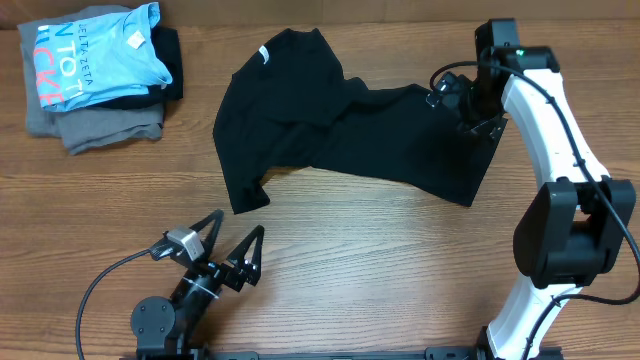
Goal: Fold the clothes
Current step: 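Grasp the shirt's left side with the left gripper while right holds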
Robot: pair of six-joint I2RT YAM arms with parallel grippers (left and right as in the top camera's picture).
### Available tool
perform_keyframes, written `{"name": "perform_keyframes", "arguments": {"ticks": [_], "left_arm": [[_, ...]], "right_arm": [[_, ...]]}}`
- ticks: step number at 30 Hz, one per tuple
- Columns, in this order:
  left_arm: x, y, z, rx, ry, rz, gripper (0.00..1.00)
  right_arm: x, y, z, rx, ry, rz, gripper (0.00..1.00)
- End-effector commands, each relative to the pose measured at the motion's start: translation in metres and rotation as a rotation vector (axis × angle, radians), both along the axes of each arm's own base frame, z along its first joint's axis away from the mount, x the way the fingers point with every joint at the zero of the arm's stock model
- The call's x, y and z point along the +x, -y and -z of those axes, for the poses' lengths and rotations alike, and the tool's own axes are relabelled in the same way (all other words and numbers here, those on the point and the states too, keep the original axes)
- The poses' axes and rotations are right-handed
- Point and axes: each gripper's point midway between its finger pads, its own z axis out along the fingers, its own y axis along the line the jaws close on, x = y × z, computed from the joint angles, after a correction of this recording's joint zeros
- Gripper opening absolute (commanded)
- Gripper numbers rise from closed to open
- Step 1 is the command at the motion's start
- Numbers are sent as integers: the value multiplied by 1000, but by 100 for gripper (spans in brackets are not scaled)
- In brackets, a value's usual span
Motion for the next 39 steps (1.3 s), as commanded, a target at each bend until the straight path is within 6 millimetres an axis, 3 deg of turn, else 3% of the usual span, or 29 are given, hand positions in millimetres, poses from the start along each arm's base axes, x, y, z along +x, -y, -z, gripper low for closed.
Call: {"name": "perform_keyframes", "arguments": {"ticks": [1,6,11,13,19,24,26,28,30,32,39], "left_arm": [[-14,16,-31,-59,22,113,100],[-7,15,-55,52,25,101,100],[18,27,-66,121,-86,204,100],[33,31,-62,135,-178,245,100],[58,29,-10,220,-632,315,100],[71,31,30,182,-873,349,100],[76,18,53,239,-957,268,100],[82,-11,75,316,-1061,73,100],[86,-36,86,421,-1098,-74,100],[89,-41,90,473,-1101,-113,100],[104,-18,107,567,-1057,-70,100]], "right_arm": [[-1,-9,20,22,-13,81,100],[7,-20,33,27,34,58,100],[10,-23,32,31,47,51,100],[10,-23,32,30,47,51,100],[10,-22,32,26,48,48,100],[13,-21,31,27,58,50,100],[14,-21,31,28,62,51,100],[14,-21,31,28,63,51,100],[15,-21,31,27,66,50,100],[17,-22,30,28,75,51,100],[20,-22,29,31,91,51,100]]}}
